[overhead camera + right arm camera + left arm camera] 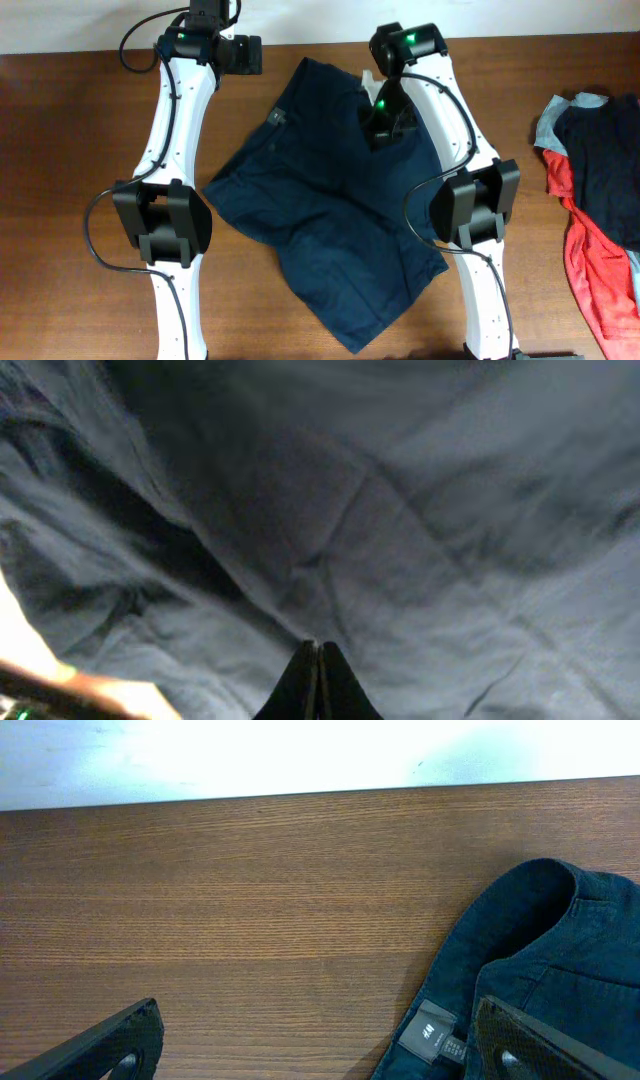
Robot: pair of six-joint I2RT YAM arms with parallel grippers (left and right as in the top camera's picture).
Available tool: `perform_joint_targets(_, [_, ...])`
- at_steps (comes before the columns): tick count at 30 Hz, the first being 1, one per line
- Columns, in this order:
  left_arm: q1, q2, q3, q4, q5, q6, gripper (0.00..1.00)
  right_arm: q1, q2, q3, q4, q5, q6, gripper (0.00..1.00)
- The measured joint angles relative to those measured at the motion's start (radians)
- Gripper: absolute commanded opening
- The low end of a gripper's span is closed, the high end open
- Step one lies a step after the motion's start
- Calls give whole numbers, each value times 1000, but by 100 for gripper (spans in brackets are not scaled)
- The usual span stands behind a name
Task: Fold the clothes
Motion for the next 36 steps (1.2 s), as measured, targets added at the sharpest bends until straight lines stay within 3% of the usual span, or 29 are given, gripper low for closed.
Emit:
perform_joint_targets(15, [0,0,0,0,-1,0,99,19,-585,-628,38,75,45,4])
perform_joint_targets(25, [0,0,0,0,-2,0,99,17,-604,-1043,291,167,180,4])
perform_joint_targets(36, [0,0,0,0,-3,0,99,-27,-604,-1314,530,237,275,4])
